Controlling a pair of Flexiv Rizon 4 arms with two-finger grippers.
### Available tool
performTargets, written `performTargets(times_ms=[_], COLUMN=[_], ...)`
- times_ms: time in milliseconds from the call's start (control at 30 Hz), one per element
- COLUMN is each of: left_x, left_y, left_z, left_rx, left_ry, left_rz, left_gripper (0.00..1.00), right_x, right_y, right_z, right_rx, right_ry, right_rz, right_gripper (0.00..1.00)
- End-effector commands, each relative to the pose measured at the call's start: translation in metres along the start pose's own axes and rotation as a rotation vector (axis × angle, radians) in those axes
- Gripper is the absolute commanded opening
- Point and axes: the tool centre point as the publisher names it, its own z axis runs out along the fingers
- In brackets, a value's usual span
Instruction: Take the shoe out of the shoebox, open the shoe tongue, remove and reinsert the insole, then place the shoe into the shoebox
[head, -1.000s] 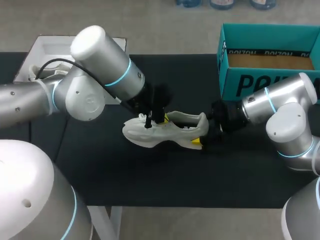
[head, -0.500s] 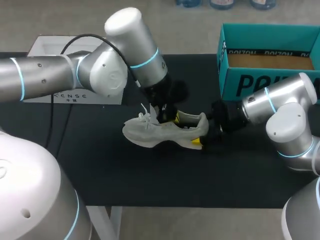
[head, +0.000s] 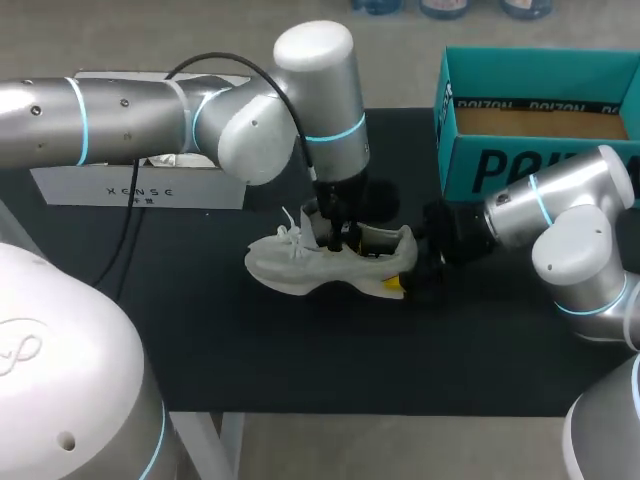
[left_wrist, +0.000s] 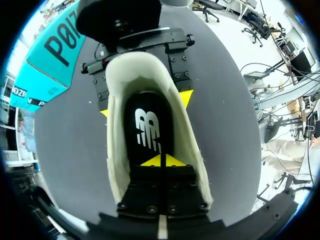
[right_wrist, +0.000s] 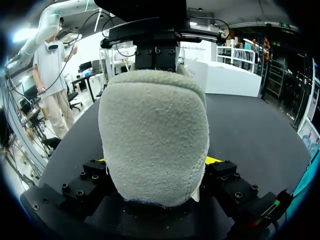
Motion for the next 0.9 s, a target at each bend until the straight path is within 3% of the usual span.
performTargets(times_ms=[33,200,633,667,767,833,900], left_x=[0.006,0.009,0.017,0.018,0.02,0.022,0.024], left_y=[0.001,0.005,0.003,0.003,0.003,0.003,0.002], left_z=[0.012,0.021,0.034,0.034,0.034,0.033,0.031], left_rx=[-0.024,-0.025,-0.011,-0.016,-0.017,-0.017,-0.015], left_ry=[-0.027,-0.057,0.034,0.033,0.028,0.025,0.02], left_rz=[-0.015,-0.032,0.008,0.009,0.004,0.004,0.004], left_gripper=[0.0,0.0,0.01,0.09,0.09,0.15,0.29], right_x=[0.001,0.001,0.001,0.001,0.001,0.001,0.001], right_y=[-0.004,-0.004,-0.004,-0.004,-0.004,-0.004,-0.004], right_z=[0.005,0.005,0.005,0.005,0.005,0.005,0.005], right_rx=[0.002,0.002,0.002,0.002,0.002,0.002,0.002], right_ry=[0.0,0.0,0.0,0.0,0.0,0.0,0.0], right_rz=[0.001,0.001,0.001,0.001,0.001,0.001,0.001], right_gripper=[0.0,0.0,0.0,0.0,0.0,0.0,0.0])
